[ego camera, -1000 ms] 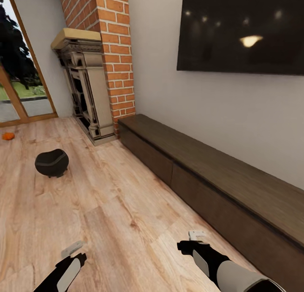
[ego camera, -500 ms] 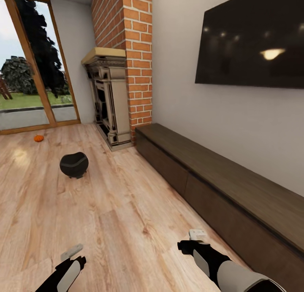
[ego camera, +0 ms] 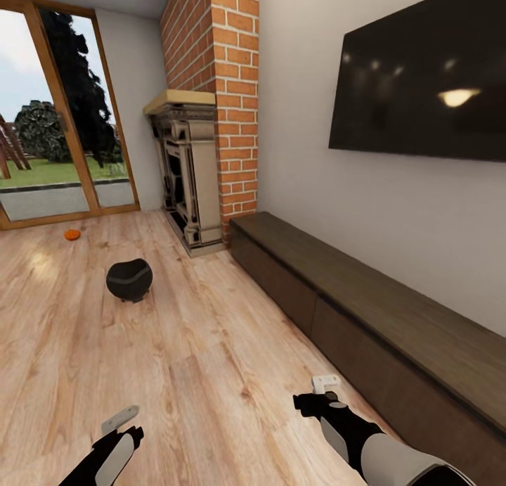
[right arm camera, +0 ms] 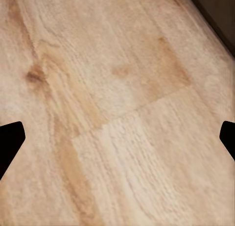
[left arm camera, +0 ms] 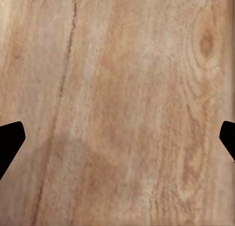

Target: Place each of the two pumpkins and all three candles from the living room inside a cabinet in the living room (use any cabinet), then make sure every cabinet is closed, and position the cauldron so it is next to a table in the living room.

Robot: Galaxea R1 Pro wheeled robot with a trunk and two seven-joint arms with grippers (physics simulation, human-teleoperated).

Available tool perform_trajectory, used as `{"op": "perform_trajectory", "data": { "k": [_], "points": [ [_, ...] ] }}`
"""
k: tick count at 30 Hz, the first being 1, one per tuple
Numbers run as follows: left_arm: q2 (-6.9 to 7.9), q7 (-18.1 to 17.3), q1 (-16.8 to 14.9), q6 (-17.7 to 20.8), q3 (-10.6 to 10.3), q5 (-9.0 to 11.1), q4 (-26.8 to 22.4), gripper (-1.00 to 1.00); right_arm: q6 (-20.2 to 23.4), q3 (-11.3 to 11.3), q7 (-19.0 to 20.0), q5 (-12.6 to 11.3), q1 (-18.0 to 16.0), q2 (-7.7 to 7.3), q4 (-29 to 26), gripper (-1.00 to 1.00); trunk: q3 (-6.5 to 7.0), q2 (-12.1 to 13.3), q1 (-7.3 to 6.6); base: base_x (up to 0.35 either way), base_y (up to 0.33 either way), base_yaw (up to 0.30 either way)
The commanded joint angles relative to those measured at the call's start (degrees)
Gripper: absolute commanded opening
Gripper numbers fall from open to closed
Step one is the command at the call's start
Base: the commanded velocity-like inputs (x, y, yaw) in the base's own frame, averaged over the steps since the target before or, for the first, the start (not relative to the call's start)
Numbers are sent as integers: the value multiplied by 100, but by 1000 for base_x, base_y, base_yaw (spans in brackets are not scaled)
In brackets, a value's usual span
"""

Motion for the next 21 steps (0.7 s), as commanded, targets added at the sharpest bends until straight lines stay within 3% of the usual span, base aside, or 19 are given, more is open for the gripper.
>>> {"op": "perform_trajectory", "data": {
  "k": [1, 13, 21],
  "points": [
    [8, 43, -1, 20, -41, 30, -12, 100, 8, 49, -30, -54, 0, -1, -6, 100, 13, 39, -24, 0, 0, 0],
    [-27, 41, -1, 7, -59, 15, -9, 100, 18, 40, -71, -52, 2, 6, -3, 100, 49, 119, -68, 12, 0, 0],
    [-31, 41, -1, 6, -61, 18, -6, 100, 18, 46, -94, -5, 2, 16, 35, 100, 49, 119, -68, 284, 0, 79]
  ]
}}
